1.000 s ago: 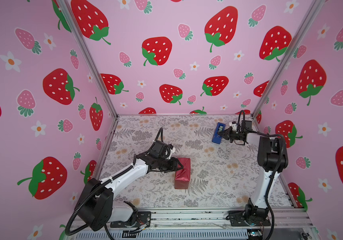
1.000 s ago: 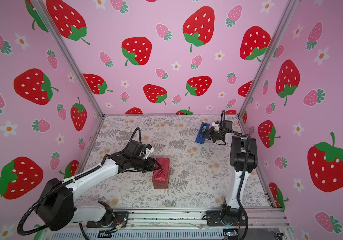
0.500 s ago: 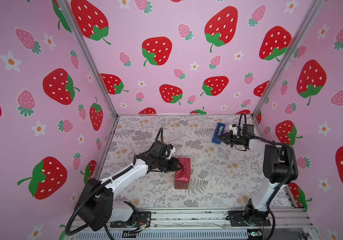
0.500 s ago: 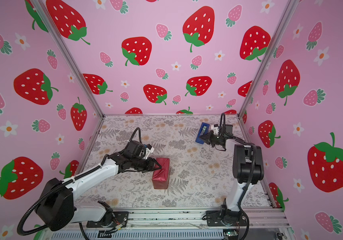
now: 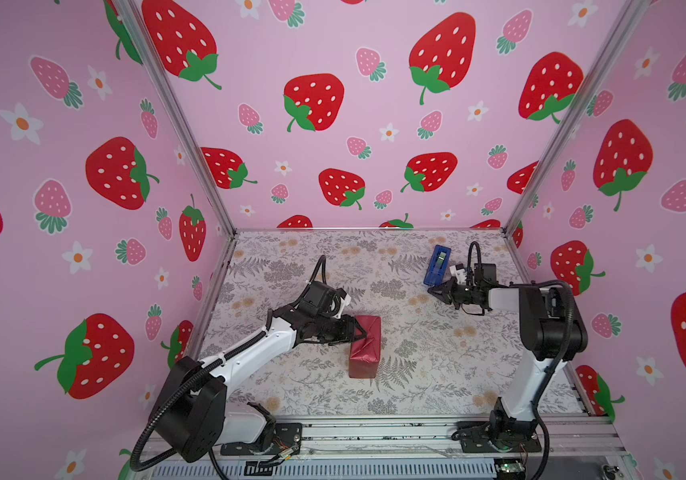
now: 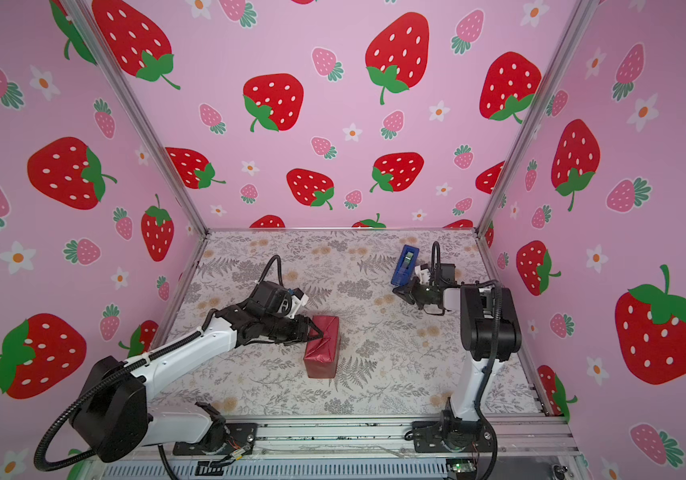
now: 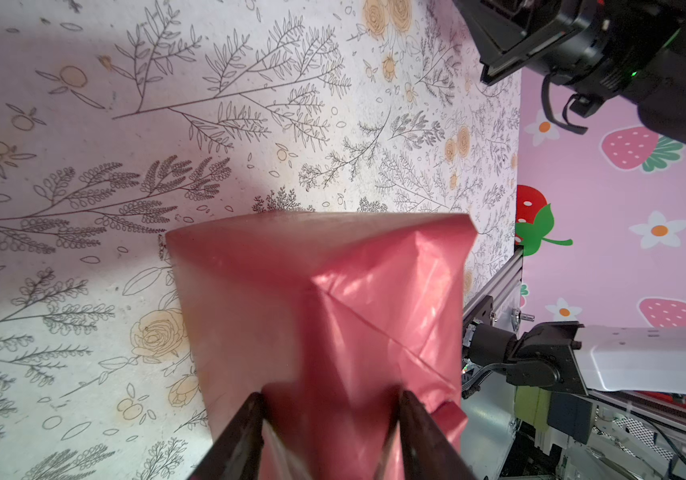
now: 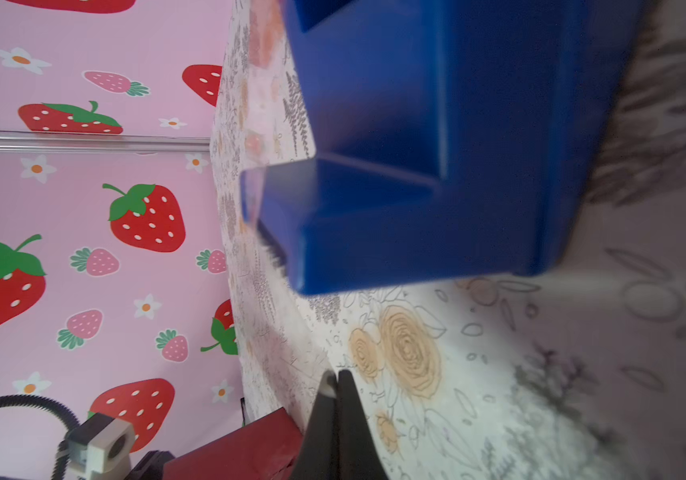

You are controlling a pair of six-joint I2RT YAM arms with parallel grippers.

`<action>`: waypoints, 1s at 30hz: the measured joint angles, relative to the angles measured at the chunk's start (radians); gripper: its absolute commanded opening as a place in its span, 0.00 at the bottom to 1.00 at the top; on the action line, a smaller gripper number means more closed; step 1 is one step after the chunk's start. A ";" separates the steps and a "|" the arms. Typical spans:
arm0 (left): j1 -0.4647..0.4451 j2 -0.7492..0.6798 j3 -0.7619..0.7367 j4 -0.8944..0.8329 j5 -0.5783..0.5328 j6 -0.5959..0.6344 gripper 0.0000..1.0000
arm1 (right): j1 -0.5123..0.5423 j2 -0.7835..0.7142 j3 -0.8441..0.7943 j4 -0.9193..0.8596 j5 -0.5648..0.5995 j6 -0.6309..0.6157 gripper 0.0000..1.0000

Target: Wrap the gift box in paper

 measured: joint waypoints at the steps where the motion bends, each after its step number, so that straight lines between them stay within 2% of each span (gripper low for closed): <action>1: 0.000 0.000 0.000 0.000 0.000 0.000 0.53 | -0.001 0.005 0.000 0.000 0.014 -0.016 0.00; 5: 0.000 0.005 0.000 0.000 0.000 0.002 0.53 | -0.011 0.014 0.002 -0.008 0.057 -0.075 0.00; 8: 0.000 0.005 0.001 0.000 0.001 0.005 0.53 | -0.018 0.019 -0.016 -0.077 0.079 -0.109 0.00; 14: 0.000 0.018 0.014 -0.010 0.008 0.028 0.53 | -0.023 -0.034 -0.038 -0.165 0.074 -0.156 0.00; 23: -0.014 0.117 0.110 -0.056 0.065 0.158 0.53 | 0.010 -0.373 -0.049 -0.388 0.048 -0.249 0.00; 30: -0.041 0.247 0.250 -0.143 0.128 0.297 0.52 | 0.143 -0.573 -0.048 -0.578 0.010 -0.304 0.00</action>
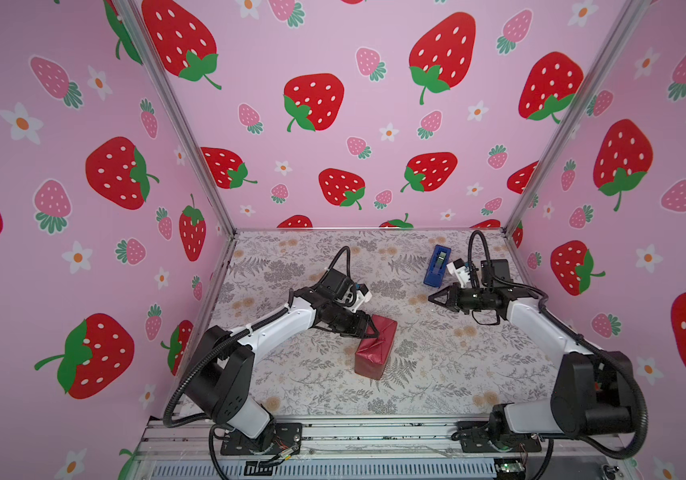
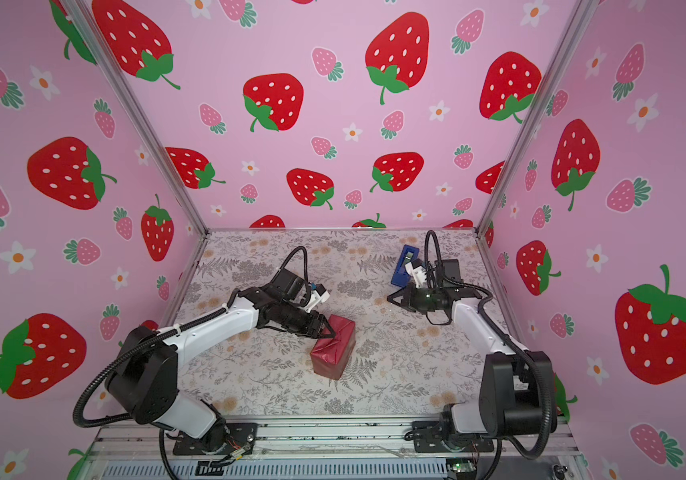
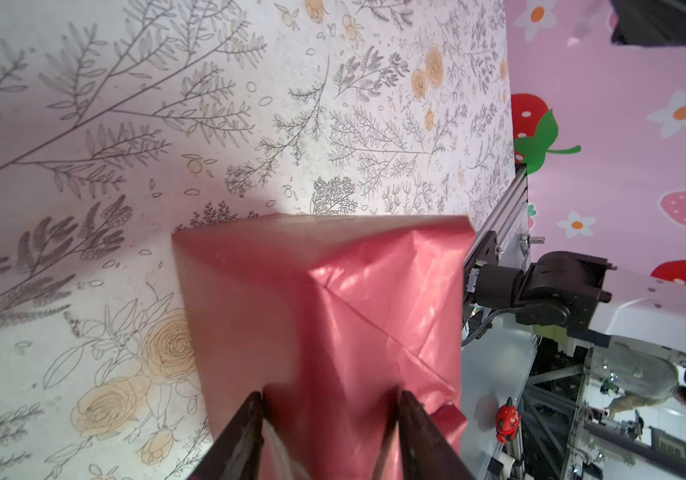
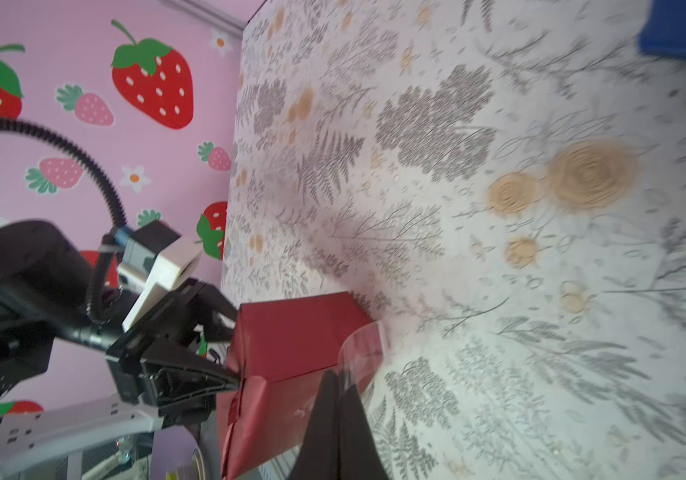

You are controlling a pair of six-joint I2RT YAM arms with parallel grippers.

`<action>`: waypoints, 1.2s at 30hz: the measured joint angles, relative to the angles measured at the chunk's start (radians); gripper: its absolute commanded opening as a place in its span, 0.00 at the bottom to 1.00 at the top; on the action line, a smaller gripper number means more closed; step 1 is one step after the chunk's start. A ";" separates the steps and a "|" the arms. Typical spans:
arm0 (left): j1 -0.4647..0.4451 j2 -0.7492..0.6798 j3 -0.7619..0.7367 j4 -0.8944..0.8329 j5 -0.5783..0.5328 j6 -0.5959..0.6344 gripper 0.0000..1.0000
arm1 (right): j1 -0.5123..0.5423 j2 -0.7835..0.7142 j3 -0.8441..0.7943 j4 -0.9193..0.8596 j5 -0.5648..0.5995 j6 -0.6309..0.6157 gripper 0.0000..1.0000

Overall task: Wrap the gift box in paper
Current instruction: 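Carry the tape strip with the right gripper onto the box's gathered top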

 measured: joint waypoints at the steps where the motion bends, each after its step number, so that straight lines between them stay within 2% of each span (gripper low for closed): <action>1: -0.006 0.021 0.023 -0.016 0.010 0.024 0.52 | 0.026 -0.023 0.000 -0.020 -0.007 -0.003 0.00; 7: -0.042 0.145 0.163 -0.131 0.075 0.164 0.52 | 0.179 -0.110 0.001 -0.095 -0.054 -0.013 0.00; 13: -0.100 0.216 0.262 -0.232 0.081 0.274 0.52 | 0.320 -0.099 0.013 -0.157 -0.067 -0.051 0.00; 18: -0.105 0.223 0.275 -0.254 0.082 0.303 0.52 | 0.412 -0.062 0.014 -0.153 -0.087 -0.065 0.00; 28: -0.106 0.222 0.275 -0.254 0.081 0.307 0.52 | 0.441 -0.056 -0.049 -0.121 -0.098 -0.063 0.00; 36: -0.106 0.221 0.275 -0.254 0.079 0.307 0.52 | 0.441 -0.075 -0.072 -0.138 -0.055 -0.043 0.00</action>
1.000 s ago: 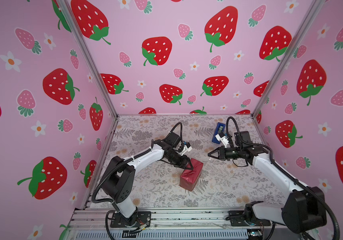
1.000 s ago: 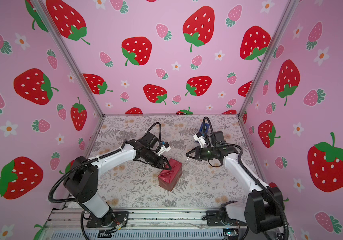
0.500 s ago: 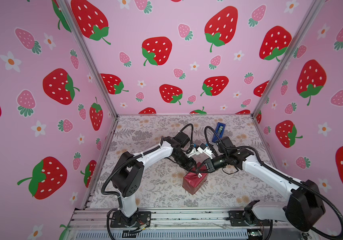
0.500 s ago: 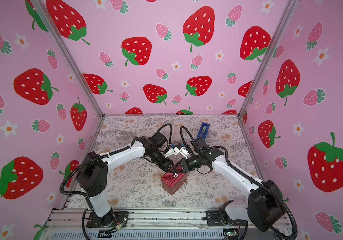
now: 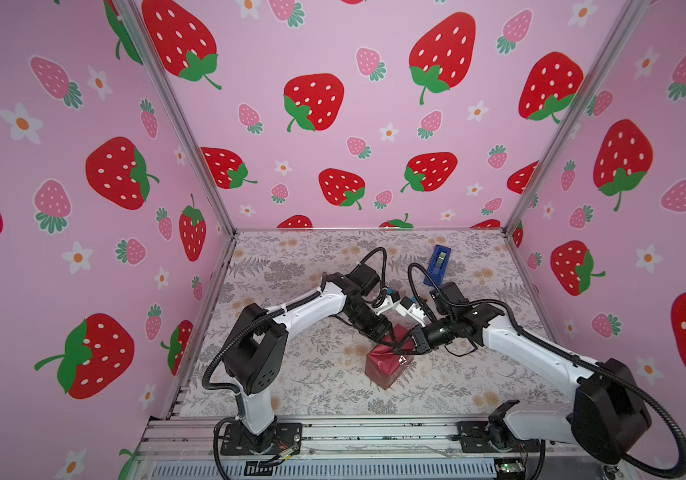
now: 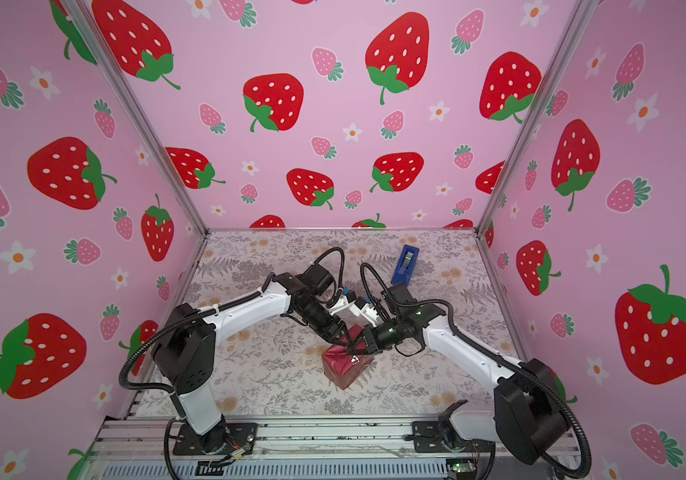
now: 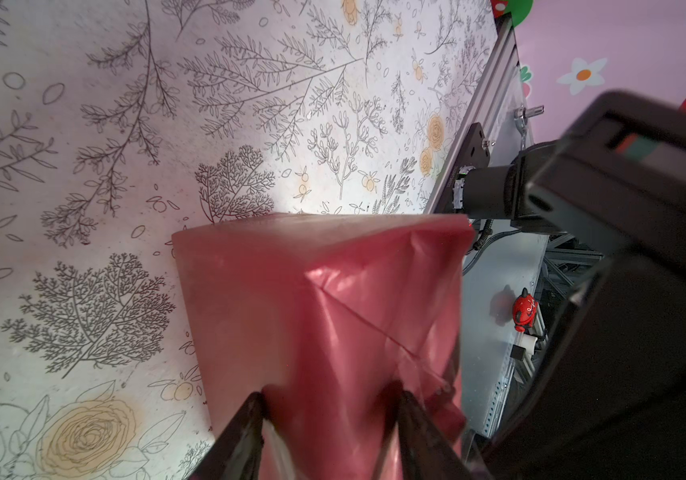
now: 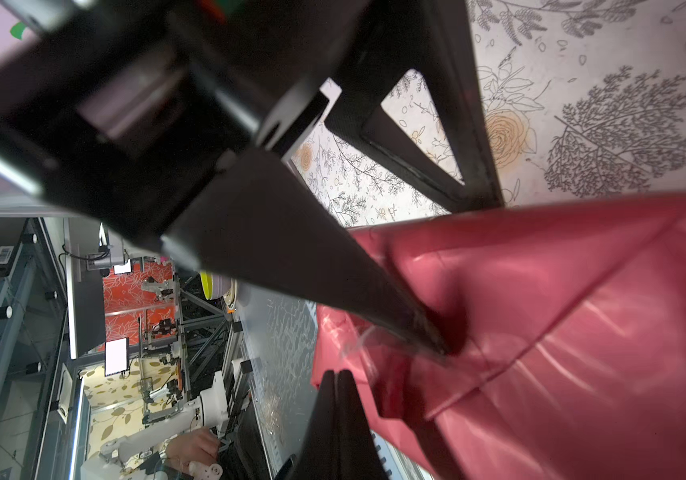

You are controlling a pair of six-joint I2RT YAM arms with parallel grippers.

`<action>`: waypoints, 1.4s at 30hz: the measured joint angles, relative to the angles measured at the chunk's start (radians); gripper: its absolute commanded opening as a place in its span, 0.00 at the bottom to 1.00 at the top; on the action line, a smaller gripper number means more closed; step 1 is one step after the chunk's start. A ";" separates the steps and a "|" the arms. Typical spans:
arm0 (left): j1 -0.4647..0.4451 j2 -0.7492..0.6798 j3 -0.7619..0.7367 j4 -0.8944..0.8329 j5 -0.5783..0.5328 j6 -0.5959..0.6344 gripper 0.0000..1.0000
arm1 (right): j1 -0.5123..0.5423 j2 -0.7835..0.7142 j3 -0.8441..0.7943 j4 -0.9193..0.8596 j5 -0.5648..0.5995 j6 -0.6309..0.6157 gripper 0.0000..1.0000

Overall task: Wrap the gift box in paper
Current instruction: 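Carry the tape strip with the right gripper onto the box's gathered top, then press the tape onto the folded paper with the right gripper while the left holds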

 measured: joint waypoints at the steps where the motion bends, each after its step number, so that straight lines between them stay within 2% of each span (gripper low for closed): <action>1: 0.000 0.000 0.000 0.000 0.000 0.000 0.52 | 0.000 -0.014 0.002 -0.007 0.016 0.004 0.00; 7: 0.000 0.000 0.000 -0.001 0.000 0.001 0.52 | 0.000 -0.136 0.087 -0.012 0.098 0.082 0.00; 13: 0.000 0.000 0.000 -0.002 0.000 0.003 0.52 | 0.000 -0.209 0.167 0.136 0.109 0.175 0.00; 18: 0.000 0.000 0.000 -0.002 0.000 0.005 0.52 | 0.000 -0.286 -0.014 0.391 0.067 0.264 0.00; 21: 0.000 0.000 0.000 -0.002 0.000 0.007 0.52 | 0.000 -0.219 -0.132 0.456 0.022 0.294 0.00; 26: 0.000 0.000 0.000 -0.002 0.000 0.008 0.52 | 0.000 -0.133 -0.223 0.432 0.007 0.297 0.00; 42: 0.000 0.000 0.000 -0.002 -0.001 0.008 0.52 | 0.000 -0.072 -0.162 0.241 0.018 0.194 0.00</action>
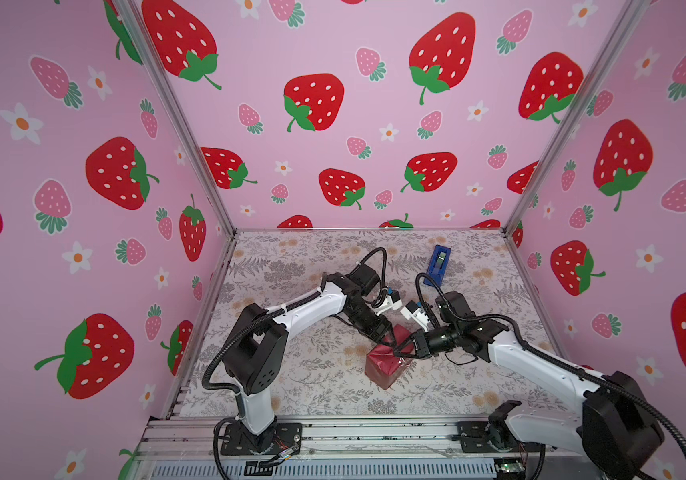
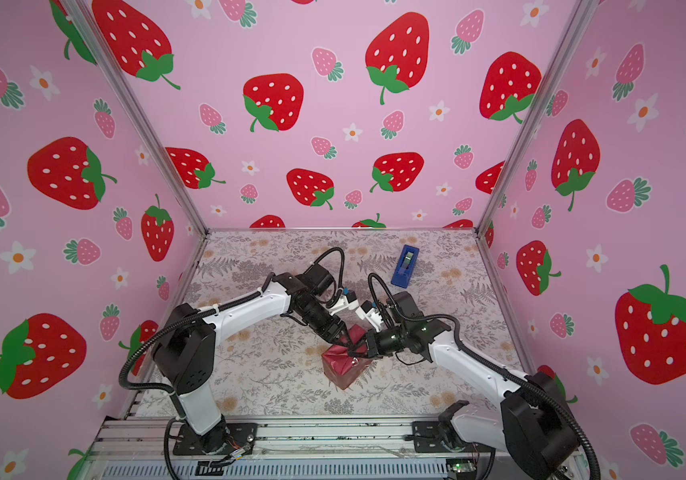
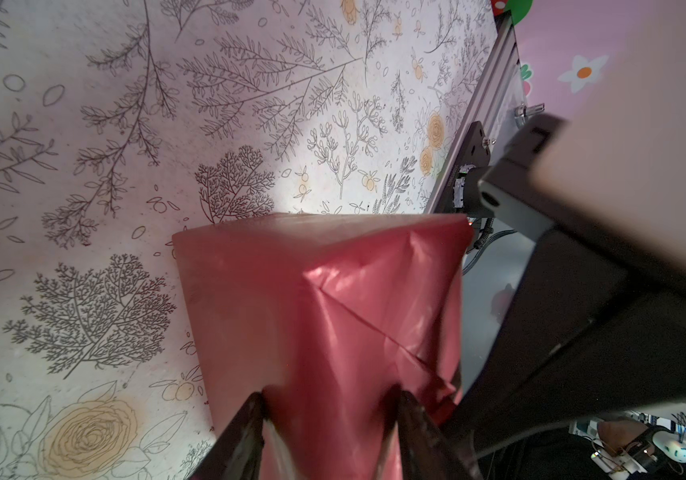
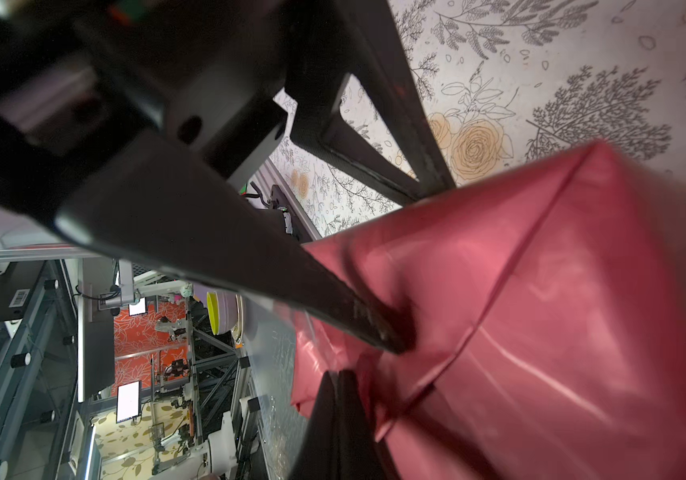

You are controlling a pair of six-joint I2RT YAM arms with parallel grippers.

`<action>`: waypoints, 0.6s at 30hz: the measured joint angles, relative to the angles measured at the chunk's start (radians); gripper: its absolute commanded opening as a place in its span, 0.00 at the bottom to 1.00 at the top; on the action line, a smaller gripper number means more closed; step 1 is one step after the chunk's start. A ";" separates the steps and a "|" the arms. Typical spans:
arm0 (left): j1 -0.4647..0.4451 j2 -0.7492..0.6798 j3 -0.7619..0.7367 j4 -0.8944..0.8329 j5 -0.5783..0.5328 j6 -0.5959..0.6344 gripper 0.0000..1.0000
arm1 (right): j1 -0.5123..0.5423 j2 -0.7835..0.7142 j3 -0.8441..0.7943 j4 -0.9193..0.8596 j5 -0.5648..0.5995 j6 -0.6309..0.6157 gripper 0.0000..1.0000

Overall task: Wrap the gift box in paper
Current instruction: 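Press the tape onto the folded paper with the right gripper while the left holds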

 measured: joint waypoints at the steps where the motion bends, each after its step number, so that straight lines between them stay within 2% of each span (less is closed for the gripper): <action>1: 0.000 0.000 0.000 0.000 0.000 0.000 0.52 | 0.000 0.002 0.005 -0.015 0.002 -0.006 0.00; 18: 0.000 0.000 0.000 0.000 -0.004 0.002 0.53 | 0.000 0.063 0.080 -0.163 0.008 -0.058 0.00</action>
